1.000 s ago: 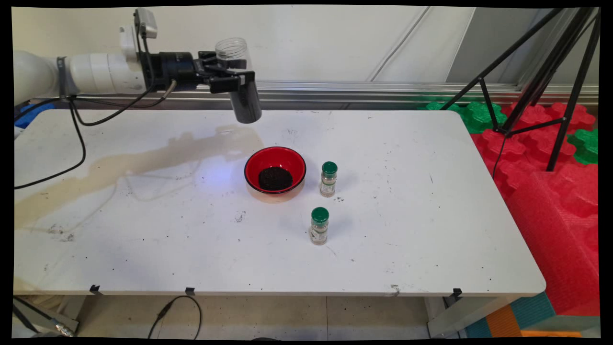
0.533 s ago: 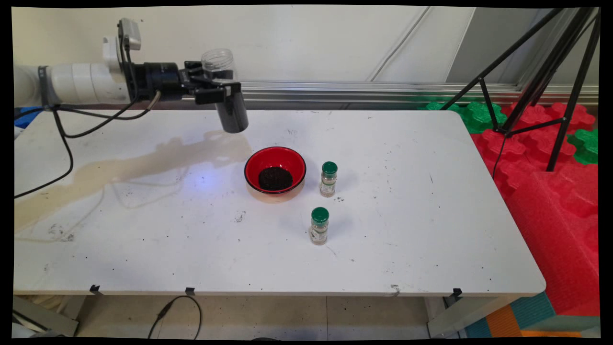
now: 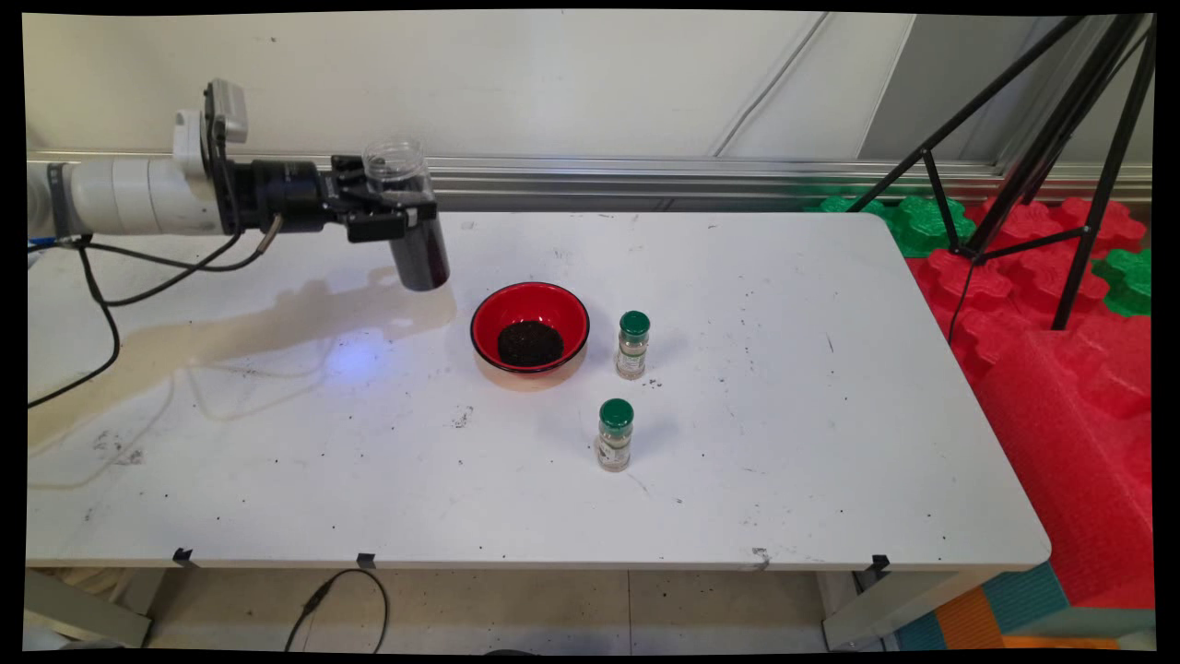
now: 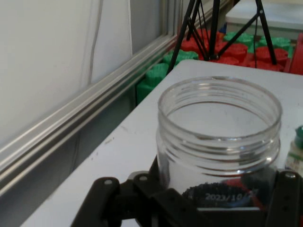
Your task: Place the picked object on the table
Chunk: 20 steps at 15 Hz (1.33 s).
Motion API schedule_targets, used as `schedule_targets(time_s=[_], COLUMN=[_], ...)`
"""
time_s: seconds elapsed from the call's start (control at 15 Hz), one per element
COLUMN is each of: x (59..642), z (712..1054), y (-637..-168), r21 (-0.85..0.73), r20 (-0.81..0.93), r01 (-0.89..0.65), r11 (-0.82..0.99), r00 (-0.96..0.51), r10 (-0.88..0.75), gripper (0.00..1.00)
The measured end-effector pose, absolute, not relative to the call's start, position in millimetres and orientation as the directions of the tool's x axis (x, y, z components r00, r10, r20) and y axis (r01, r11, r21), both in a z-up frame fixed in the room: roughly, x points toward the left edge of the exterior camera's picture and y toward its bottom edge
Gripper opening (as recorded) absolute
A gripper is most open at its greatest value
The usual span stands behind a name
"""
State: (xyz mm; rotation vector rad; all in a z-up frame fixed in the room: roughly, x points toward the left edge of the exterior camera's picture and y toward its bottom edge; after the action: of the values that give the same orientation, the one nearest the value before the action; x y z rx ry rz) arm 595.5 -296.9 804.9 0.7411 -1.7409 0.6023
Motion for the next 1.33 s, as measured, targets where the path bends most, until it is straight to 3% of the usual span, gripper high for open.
schedule_targets(time_s=[1.33], x=[608], z=[742], y=[-271], r21=[-0.061], r20=[0.926], r01=[-0.712], r11=[0.7], r00=[-0.301], r10=[-0.226], gripper=[0.0])
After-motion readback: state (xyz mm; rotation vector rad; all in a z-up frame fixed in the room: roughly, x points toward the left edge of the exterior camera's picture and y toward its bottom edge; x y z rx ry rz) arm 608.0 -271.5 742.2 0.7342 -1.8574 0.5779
